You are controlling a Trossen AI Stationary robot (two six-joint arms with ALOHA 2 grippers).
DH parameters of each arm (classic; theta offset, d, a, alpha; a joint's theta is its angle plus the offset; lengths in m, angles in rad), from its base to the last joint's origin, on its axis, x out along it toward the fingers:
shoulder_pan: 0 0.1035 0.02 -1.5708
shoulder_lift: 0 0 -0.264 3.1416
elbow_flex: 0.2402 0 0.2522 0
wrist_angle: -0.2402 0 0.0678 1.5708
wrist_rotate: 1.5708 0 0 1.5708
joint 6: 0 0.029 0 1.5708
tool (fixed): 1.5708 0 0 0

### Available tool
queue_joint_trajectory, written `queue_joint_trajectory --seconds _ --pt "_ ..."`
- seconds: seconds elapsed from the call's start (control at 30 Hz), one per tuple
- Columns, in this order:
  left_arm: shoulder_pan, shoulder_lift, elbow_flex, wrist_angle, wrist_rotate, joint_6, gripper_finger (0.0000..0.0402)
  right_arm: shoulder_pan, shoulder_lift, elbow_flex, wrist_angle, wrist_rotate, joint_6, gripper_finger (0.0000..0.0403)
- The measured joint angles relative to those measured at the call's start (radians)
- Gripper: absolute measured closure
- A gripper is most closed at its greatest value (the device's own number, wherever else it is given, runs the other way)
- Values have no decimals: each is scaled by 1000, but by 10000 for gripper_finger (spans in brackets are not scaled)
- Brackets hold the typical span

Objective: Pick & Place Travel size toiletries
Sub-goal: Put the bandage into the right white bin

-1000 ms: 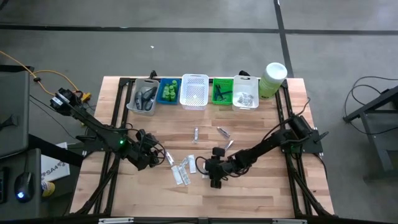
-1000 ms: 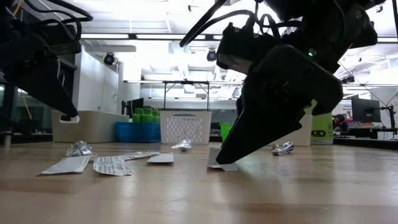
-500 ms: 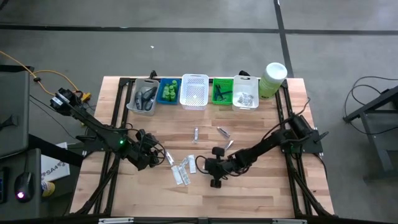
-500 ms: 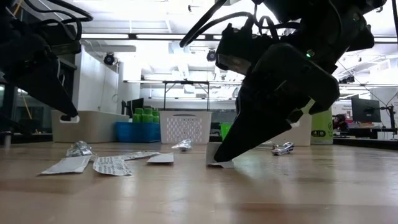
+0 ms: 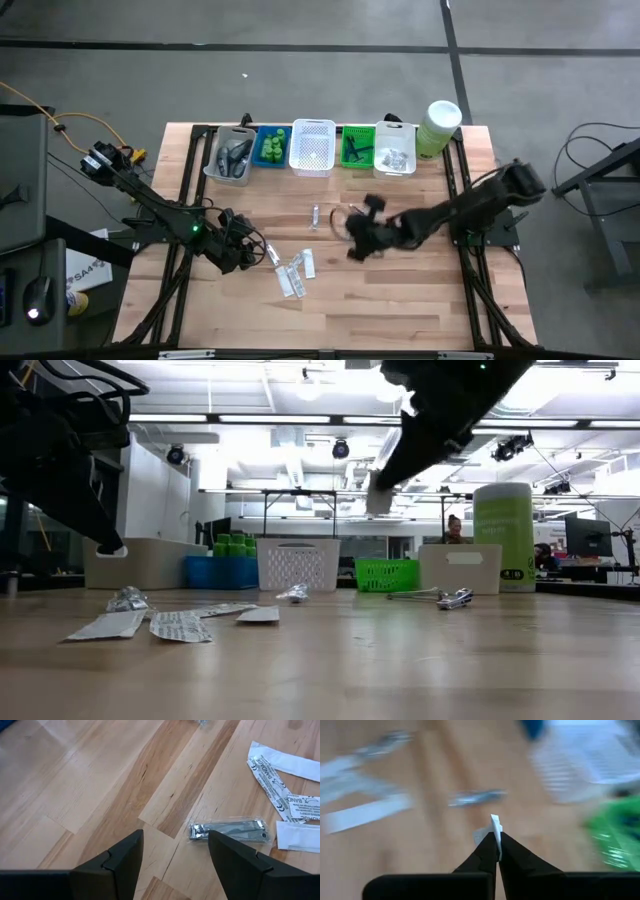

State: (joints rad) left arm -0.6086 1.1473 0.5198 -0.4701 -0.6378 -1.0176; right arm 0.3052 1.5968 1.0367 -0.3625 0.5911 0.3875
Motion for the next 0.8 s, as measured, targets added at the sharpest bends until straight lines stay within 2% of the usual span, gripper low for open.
queue_joint_trajectory --seconds 0.17,0.23,0.47,0.63,0.8 --pt "0 0 0 3 2 -4 181 -136 -115 0 -212 130 6 399" --pt "0 0 0 4 2 -4 181 -208 -154 0 -283 142 6 399" --pt "0 0 0 4 3 -5 181 -473 -164 0 -457 124 -81 400" --pt "0 0 0 5 3 -8 181 -639 -143 -14 -455 46 -219 400" --pt "0 0 0 6 17 -8 181 -751 -147 -26 -453 -15 -314 400"
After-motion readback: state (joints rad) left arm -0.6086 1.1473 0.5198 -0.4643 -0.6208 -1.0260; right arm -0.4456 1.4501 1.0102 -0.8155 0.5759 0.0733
